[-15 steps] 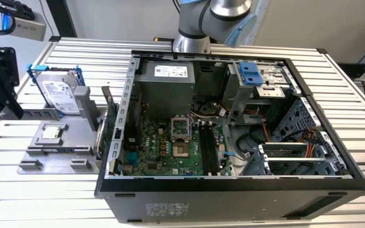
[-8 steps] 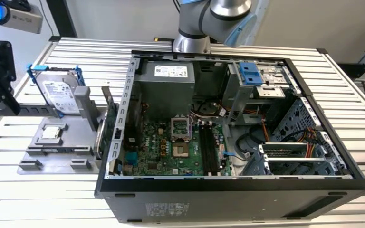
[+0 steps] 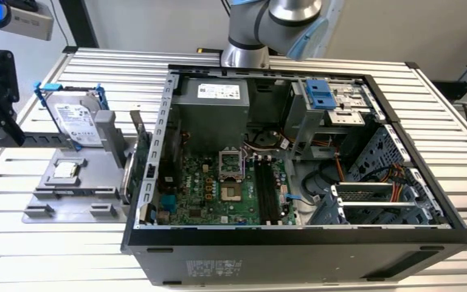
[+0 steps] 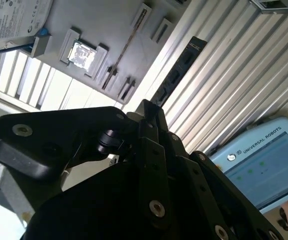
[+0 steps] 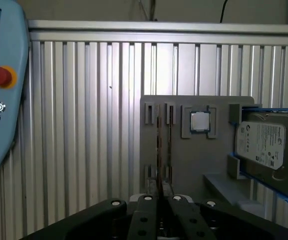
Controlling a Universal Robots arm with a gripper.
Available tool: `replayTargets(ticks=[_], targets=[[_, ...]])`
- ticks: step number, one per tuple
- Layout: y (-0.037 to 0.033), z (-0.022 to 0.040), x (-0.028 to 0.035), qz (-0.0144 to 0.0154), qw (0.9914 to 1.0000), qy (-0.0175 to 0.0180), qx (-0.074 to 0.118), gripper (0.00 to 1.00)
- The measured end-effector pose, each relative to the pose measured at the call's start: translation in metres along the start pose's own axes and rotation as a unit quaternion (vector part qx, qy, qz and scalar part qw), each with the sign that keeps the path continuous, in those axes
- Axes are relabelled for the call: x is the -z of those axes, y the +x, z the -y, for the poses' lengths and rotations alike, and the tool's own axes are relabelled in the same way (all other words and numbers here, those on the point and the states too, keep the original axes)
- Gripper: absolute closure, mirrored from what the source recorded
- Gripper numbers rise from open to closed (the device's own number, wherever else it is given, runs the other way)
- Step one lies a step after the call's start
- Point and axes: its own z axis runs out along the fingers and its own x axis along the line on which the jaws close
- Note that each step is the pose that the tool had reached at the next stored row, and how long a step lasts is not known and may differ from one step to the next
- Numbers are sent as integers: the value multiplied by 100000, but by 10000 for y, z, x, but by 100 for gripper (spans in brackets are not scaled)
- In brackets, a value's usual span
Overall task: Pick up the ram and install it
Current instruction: 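Pick up the ram and move it above insertion slot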
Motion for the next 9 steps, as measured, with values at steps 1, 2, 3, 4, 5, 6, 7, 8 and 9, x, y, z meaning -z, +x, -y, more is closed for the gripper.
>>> replayTargets(ticks=[1,2,3,4,5,6,7,8,9], targets=[[0,9,0,6,100000,2,6,100],[0,21,-1,6,100000,2,5,100],[0,32,-1,8,100000,5,-2,100],[0,47,-1,6,100000,3,3,100],[-1,63,0,1,100000,0,1,100],[-1,79,-1,0,100000,3,1,100],[-2,92,-1,-19,100000,-11,0,100],[-3,104,0,-26,100000,-36,-1,100],[-3,117,0,-32,100000,-61,0,100]])
